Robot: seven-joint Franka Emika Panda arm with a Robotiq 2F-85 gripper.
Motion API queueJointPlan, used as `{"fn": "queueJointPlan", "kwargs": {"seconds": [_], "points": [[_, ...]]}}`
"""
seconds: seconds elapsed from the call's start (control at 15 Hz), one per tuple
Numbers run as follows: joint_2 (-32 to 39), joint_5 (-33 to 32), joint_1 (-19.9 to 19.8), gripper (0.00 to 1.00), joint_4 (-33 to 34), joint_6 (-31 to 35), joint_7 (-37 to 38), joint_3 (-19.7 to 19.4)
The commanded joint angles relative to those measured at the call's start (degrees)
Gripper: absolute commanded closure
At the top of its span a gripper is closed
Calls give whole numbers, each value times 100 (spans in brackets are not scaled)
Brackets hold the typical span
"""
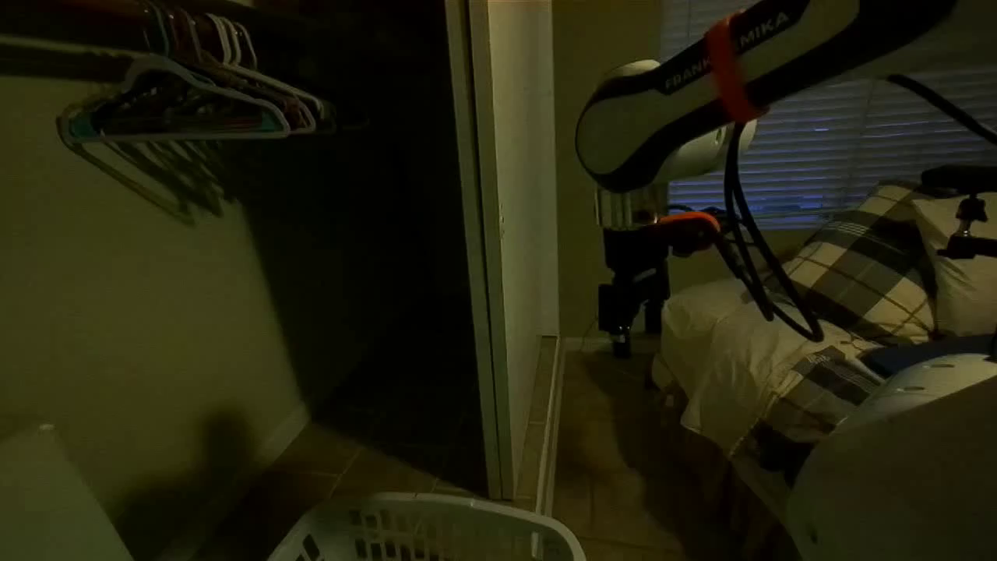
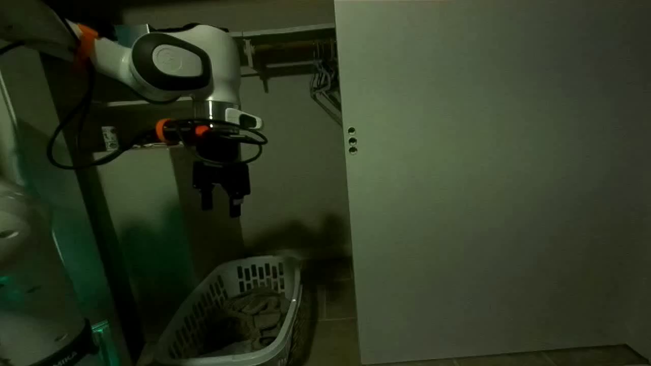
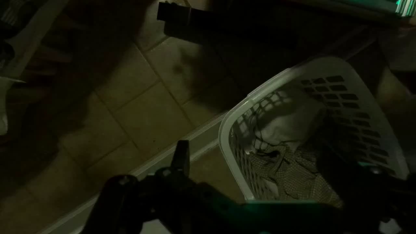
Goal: Move the black object to the top shelf
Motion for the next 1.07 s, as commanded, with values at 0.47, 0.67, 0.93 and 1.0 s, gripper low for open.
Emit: {"fn": "queueJointPlan", "kwargs": {"seconds": [0.47, 0.67, 0.93, 1.0], "points": [[-237, 167, 492, 0, 185, -187, -11, 507], [-348, 456, 1146, 0, 448, -344, -255, 873], [-213, 683, 1958, 0, 1036, -430, -446, 1337], [-108, 716, 2138, 0, 1227, -428, -513, 1448]]}}
